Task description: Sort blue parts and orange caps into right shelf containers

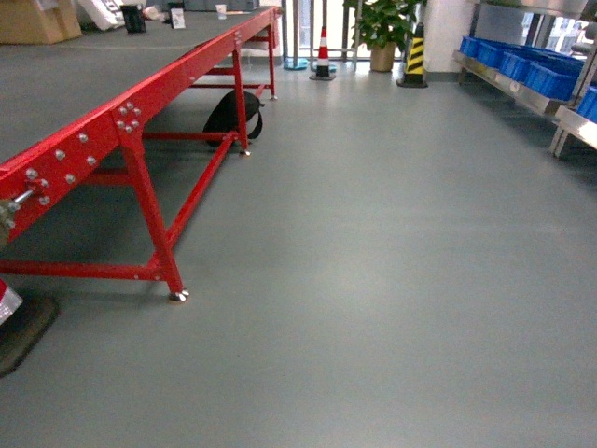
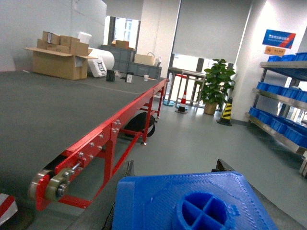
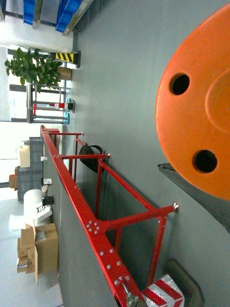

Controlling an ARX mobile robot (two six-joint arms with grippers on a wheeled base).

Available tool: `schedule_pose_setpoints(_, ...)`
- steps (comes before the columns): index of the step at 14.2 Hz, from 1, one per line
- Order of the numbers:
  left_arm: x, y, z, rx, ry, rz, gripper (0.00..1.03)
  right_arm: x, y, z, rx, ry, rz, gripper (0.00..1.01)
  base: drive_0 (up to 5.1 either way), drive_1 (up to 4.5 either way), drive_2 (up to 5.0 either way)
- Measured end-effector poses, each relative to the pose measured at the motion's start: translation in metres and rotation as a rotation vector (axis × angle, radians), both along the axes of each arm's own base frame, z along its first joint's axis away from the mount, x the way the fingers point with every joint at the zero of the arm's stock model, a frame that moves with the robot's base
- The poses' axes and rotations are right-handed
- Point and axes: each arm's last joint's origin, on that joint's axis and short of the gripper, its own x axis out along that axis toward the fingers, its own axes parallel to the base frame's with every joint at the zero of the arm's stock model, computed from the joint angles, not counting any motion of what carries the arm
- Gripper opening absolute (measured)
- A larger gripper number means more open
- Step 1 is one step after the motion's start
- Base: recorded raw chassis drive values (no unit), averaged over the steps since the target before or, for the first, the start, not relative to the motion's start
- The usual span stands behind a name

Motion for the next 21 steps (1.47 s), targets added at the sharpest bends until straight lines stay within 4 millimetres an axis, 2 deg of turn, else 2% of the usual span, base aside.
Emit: schedule_pose_setpoints(21,-0.0001,0.0002,0.0001,0.0,-0.001,0.001,0.43,0.0001,0.0,-0.0005,0.001,0.004,-0.001,0.42,4.8,-1.5,-3.5)
